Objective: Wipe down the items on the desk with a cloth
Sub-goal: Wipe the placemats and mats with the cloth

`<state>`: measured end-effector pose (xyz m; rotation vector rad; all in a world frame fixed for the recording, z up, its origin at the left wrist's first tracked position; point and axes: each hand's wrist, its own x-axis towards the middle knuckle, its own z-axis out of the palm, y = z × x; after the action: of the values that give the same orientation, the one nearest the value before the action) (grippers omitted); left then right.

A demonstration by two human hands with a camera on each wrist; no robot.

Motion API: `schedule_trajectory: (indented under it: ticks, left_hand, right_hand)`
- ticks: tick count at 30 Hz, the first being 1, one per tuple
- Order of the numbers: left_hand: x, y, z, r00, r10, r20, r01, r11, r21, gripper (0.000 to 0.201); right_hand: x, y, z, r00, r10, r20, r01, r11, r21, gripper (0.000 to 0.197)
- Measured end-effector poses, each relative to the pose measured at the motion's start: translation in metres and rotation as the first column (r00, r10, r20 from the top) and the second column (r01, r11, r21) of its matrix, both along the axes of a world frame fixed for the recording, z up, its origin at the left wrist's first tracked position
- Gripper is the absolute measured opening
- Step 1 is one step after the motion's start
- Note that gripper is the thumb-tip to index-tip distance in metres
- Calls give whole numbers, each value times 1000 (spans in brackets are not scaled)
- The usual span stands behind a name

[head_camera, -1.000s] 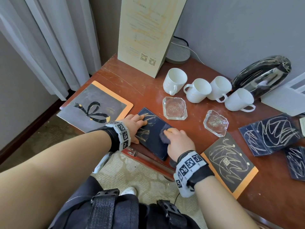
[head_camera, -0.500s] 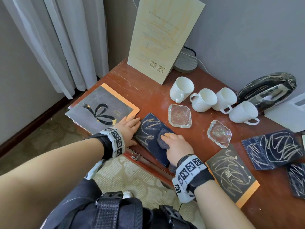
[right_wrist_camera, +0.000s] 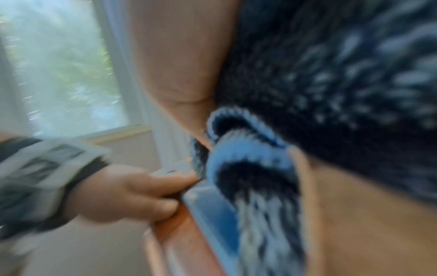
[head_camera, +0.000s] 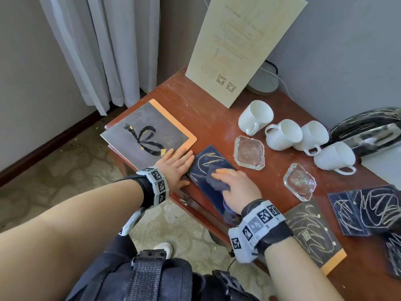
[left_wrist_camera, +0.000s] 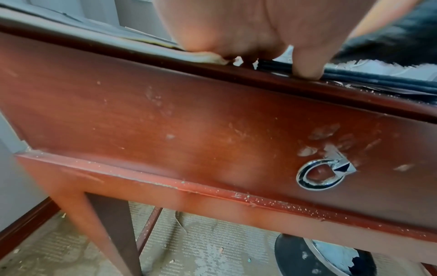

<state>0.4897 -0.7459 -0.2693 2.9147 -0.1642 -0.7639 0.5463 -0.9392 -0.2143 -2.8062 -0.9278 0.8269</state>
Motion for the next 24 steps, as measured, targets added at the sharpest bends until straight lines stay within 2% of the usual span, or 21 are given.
schedule_trajectory:
  ticks: [2,3,5,7,9,11,13,15,17,19,21,22,24]
  left_hand:
    - [-2,0,-1,1000,8,23,-8,1000,-1,73]
    - [-3,-1,-1,1000,14,28,-14,1000,-1,73]
    - [-3,-1,-2,999,27,35,-27,1000,-5,74]
    - [-3,-2,-2,998,39,42,-39,999,-7,74]
    - [-3,-2,-2,998,53,36,-52,998,-20,75]
    - [-3,-2,-1,997,80,25,-78,996,-41,76]
    - [-3,-3,0,993,116,27,-114,992,-61,78]
    - [-2,-3,1,991,135,23,-133,989,-66,79]
    - [0,-3,3,992,130,3,-129,989,-73,78]
    - [3,0,4,993,118,-21,-119,990,-79,77]
    - [6,2,4,994,100,-38,-103,990,-95,76]
    - [7,3,4,995,93,-45,-97,990,-104,75]
    - [8,5,4,994,91,-57,-97,987,-127,76]
  right_hand:
    - [6,3,-3,988,-124,93,126,992,-22,58]
    - [2,9,-4,991,-100,85,106,992,-65,59]
    - [-14,19,-6,996,77,35,-73,992,-105,61]
    - [-28,24,-8,954,296,-43,-299,949,-104,58]
    - [-23,24,-7,926,359,-114,-367,928,-58,56]
    - [-5,24,-6,979,197,-61,-197,980,11,59]
    - [11,26,-7,997,-11,79,7,999,49,59]
    - [10,35,-9,994,-24,105,27,999,-35,59]
    - [-2,42,-13,990,131,43,-126,987,-101,60]
    - [-6,43,-14,940,332,-75,-339,933,-121,60]
    - [5,41,-10,887,426,-181,-446,891,-87,58]
    - [13,40,-10,903,393,-173,-407,912,-46,58]
    - [26,39,-10,992,120,-23,-119,991,65,60]
